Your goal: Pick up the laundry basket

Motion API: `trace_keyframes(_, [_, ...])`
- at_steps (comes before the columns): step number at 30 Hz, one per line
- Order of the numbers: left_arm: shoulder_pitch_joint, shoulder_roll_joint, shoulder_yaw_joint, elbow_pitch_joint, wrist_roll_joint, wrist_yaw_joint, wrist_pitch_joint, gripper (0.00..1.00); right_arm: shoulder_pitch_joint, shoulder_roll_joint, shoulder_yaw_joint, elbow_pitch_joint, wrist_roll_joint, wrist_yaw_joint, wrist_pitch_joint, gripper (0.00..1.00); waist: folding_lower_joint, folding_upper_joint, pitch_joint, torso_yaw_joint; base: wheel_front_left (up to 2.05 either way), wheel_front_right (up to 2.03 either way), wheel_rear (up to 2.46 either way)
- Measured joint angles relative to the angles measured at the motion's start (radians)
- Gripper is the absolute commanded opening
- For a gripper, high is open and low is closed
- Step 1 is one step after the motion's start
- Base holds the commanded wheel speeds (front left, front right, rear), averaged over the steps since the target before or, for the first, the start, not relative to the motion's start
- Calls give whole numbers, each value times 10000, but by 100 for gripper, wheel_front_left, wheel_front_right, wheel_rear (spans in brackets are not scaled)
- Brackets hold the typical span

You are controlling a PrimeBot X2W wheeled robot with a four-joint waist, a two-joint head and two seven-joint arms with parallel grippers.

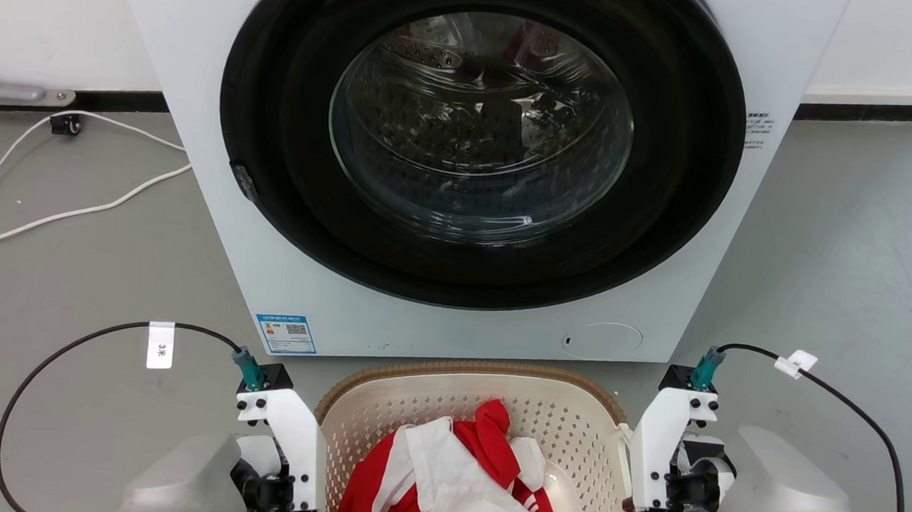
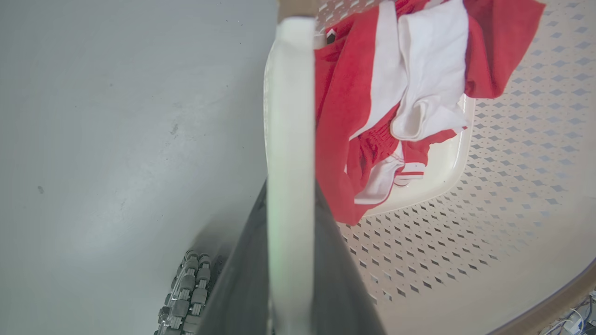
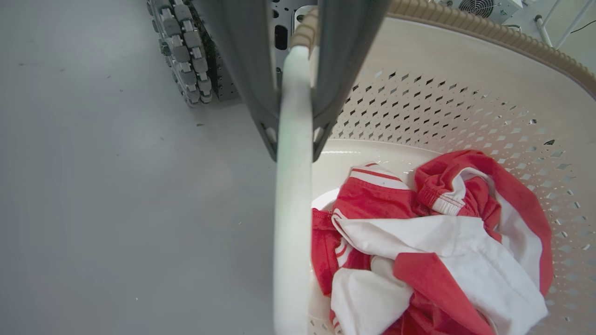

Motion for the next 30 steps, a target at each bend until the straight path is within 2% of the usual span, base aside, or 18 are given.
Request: trace_keyframes(30, [101,0,-115,-6,-104,-2,-75,0,137,6,-159,0,-71,0,86,0,0,0,8,36,0,0,0])
